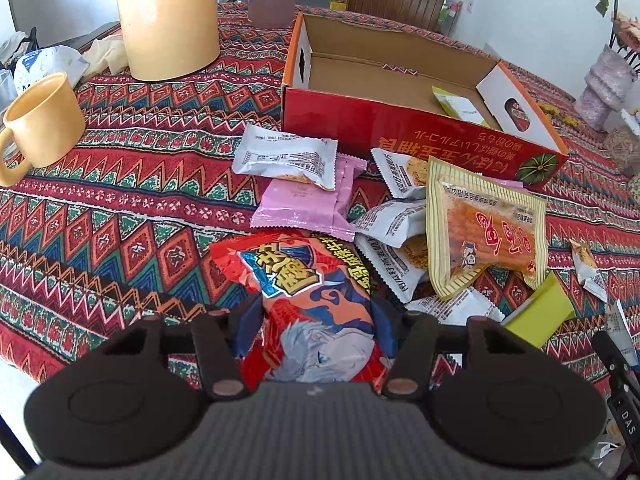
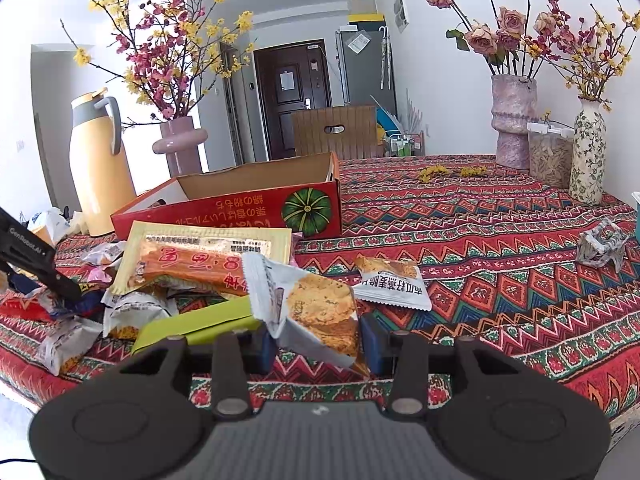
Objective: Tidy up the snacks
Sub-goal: 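Close the left gripper on the red-and-blue chip bag while the right gripper holds the cookie packet, then carry the chip bag in the left gripper and cookie packet in the right gripper to the box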
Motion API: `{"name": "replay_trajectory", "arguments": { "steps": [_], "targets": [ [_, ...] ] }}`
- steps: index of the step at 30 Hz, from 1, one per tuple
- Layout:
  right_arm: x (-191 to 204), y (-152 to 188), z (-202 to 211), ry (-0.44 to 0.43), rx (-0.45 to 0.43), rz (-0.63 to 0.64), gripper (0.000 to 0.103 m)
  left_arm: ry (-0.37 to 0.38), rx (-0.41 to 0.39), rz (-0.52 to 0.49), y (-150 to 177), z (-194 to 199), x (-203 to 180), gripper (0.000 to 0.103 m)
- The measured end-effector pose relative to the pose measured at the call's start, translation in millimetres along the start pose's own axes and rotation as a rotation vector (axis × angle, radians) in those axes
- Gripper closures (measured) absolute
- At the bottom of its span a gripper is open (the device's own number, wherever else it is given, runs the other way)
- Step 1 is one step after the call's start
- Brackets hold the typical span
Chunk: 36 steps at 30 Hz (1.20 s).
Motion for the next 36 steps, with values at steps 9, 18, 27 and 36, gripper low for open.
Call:
{"name": "replay_trajectory", "arguments": {
  "steps": [9,18,27,36],
  "targets": [
    [10.9,-9.7,-0.5,-0.013,-0.019,0.018,0.062,0.053,-0.059,0.047,8.5,9.5,16.6,0.049],
    [24.6,-18.6,0.5,-0.033,-0.038,0.04,0.062,0.092,-0.163,0.02,12.7,36.4,15.0,0.049],
    [37.0,-53.4,-16.5,-0.041,-0.065,0.08,0.062,0.131,-0.276,-0.01,-13.9,52.0,-0.5,0.049],
    [47.9,-103.4,-61.2,-0.041,-0.071,0.104,0.062,0.135,-0.396,-0.041,-76.3,51.6,-18.2,0.049]
  ]
}}
Point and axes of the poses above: each gripper's, at about its wrist camera, not at the fingertips, and z roughly against the way its jaws point, x to its left, y to its underside, the point moved 10 cm from there along -z, roughly the way its jaws point, and after that the axes turned 8 degrees about -z, right-handed, at the moved point
